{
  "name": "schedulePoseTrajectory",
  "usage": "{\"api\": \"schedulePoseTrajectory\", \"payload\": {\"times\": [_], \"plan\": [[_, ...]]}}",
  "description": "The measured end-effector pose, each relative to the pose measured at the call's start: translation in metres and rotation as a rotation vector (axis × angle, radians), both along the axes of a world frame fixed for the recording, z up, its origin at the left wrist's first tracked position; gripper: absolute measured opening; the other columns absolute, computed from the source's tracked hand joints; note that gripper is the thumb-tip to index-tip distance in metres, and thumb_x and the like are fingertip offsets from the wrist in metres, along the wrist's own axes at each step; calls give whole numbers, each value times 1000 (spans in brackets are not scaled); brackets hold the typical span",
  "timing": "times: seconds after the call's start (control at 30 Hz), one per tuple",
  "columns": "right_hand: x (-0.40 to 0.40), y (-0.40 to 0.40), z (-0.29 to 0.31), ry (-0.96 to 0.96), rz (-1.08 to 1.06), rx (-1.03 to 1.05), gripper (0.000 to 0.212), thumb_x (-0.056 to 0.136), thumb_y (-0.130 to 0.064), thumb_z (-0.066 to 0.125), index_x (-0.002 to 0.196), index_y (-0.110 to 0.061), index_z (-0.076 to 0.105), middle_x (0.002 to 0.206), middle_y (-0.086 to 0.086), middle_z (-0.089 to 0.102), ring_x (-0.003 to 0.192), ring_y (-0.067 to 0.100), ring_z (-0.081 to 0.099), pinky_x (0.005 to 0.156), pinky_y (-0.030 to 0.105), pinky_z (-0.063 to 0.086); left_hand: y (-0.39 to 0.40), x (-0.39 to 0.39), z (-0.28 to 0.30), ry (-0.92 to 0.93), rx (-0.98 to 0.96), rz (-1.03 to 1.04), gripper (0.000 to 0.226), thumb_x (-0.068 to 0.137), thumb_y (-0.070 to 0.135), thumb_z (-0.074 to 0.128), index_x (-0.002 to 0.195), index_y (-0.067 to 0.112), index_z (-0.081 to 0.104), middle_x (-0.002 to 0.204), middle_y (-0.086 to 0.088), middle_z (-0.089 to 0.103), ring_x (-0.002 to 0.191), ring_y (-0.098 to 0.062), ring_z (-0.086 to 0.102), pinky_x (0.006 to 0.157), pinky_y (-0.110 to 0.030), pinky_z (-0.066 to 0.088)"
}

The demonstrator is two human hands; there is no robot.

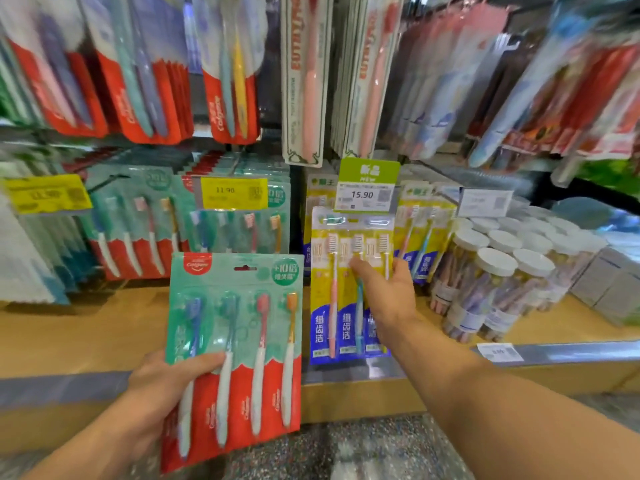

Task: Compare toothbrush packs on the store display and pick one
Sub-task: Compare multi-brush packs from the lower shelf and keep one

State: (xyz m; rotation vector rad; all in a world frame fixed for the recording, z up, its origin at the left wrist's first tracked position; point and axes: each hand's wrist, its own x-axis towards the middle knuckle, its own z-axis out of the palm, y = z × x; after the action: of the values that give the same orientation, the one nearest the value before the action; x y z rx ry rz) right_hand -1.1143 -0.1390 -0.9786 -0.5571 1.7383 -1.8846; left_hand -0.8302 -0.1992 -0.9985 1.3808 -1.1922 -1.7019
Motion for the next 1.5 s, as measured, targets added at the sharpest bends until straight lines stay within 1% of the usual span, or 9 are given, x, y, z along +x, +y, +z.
{"api": "schedulePoseTrajectory", "payload": {"times": [0.13, 0.33, 0.47, 0.6, 0.9, 1.07, 1.17, 1.33, 1.5], "plan": [[-6, -6, 2, 23, -8, -18, 44, 85, -38, 84, 117, -31, 55, 109, -7, 75, 88, 14, 78, 81, 42, 65, 5, -5, 4, 16, -18, 17, 21, 82, 5, 80, 102, 1, 74, 89, -26, 78, 88, -50, 74, 90, -62, 58], [-15, -9, 2, -12, -49, -41, 36, 83, -39, 84, 99, -39, 52, 107, -7, 74, 93, 17, 76, 86, 45, 63, 9, -10, -2, 45, 7, 31, 26, 81, 0, 77, 107, 0, 73, 96, -30, 77, 97, -52, 72, 99, -67, 51], [-19, -15, 11, -9, -36, -44, 45, 81, -42, 85, 114, -31, 57, 107, -7, 74, 96, 21, 76, 90, 48, 62, 9, -7, -7, 12, 3, 54, 28, 78, 0, 80, 105, -2, 74, 93, -30, 77, 96, -53, 72, 98, -67, 52], [-21, -22, 12, 15, -30, -35, 42, 79, -42, 87, 109, -32, 59, 107, -5, 77, 95, 20, 77, 88, 49, 63, 8, -7, -6, 52, 22, 23, 37, 74, 4, 80, 110, 0, 74, 99, -31, 76, 98, -54, 71, 99, -70, 50], [-15, -26, 11, 169, -48, 116, 87, 62, -73, 78, 132, -31, 46, 117, -5, 72, 101, 23, 75, 86, 48, 63, 5, 0, -4, 104, 17, -24, 44, 72, 12, 81, 116, 8, 73, 104, -27, 77, 98, -51, 73, 100, -69, 50], [-9, -30, 14, 150, -47, 160, 75, 66, -69, 77, 123, -31, 47, 116, -3, 71, 101, 27, 74, 85, 50, 63, 4, 2, -3, 83, 14, -23, 38, 77, 12, 81, 114, 7, 73, 102, -26, 78, 99, -51, 73, 100, -67, 51], [-13, -32, 14, 168, -71, 173, 52, 81, -55, 80, 116, -30, 51, 112, -4, 72, 99, 25, 75, 85, 49, 63, 6, 1, -1, 71, 7, -13, 27, 83, 8, 77, 110, 6, 73, 99, -26, 78, 99, -51, 72, 100, -65, 52], [-18, -37, 24, 178, -96, 233, 45, 84, -51, 78, 112, -28, 52, 110, -2, 70, 102, 28, 72, 89, 51, 61, 8, 1, -2, 86, 5, 7, 38, 76, 10, 80, 112, 3, 73, 99, -27, 78, 100, -51, 72, 100, -66, 52], [-14, -48, 33, 167, -79, 318, 76, 79, -63, 75, 137, -22, 48, 120, 5, 69, 106, 36, 71, 91, 55, 60, 10, 2, -3, 113, -7, -9, 42, 73, 8, 81, 113, 1, 72, 100, -28, 77, 101, -52, 71, 100, -66, 51]]}}
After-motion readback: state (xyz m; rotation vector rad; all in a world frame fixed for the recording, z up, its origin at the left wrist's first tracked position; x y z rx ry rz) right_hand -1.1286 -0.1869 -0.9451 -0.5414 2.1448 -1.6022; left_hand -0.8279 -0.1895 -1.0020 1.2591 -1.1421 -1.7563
